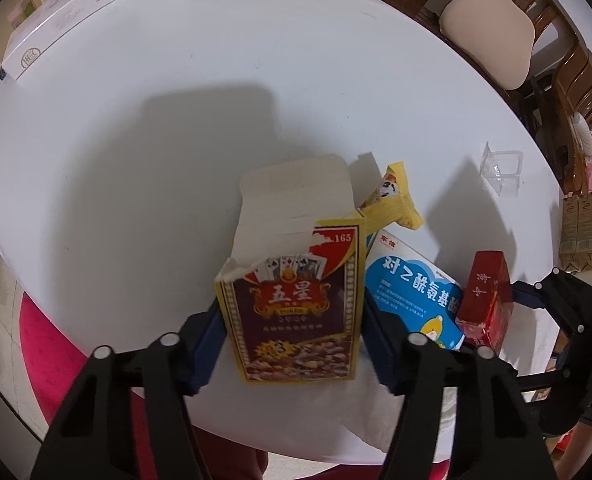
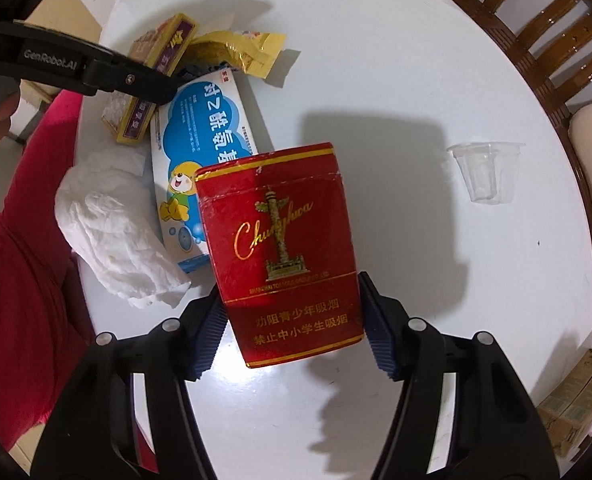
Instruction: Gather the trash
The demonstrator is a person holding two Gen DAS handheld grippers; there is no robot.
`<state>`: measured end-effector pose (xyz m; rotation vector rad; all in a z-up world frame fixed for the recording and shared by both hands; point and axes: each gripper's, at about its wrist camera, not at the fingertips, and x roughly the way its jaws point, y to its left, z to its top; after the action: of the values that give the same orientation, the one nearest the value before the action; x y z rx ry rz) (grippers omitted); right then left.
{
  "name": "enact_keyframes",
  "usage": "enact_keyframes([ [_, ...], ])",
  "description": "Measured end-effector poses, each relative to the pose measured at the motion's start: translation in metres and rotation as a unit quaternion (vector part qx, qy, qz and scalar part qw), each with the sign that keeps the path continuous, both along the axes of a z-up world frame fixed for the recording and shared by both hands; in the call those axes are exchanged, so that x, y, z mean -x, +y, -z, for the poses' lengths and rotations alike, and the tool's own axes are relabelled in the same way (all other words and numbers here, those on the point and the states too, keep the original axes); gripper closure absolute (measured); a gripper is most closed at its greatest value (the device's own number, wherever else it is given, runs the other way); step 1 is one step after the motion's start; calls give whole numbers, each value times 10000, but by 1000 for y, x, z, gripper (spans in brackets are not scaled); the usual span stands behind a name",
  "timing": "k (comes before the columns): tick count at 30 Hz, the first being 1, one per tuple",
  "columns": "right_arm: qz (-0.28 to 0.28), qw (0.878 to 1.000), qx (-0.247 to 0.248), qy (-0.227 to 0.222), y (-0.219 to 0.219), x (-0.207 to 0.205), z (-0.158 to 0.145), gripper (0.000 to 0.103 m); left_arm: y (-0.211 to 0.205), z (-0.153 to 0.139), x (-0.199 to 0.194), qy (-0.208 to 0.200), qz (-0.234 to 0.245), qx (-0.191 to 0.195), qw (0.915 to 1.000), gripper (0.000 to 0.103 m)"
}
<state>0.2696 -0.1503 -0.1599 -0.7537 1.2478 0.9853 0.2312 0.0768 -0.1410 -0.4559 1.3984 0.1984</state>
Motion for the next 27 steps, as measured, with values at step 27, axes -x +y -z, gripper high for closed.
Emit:
enact_keyframes([
  [27,2125,9655,-67,-1505,-46,10,-43,44,8,-48,20,-560,587,-430,9958,44],
])
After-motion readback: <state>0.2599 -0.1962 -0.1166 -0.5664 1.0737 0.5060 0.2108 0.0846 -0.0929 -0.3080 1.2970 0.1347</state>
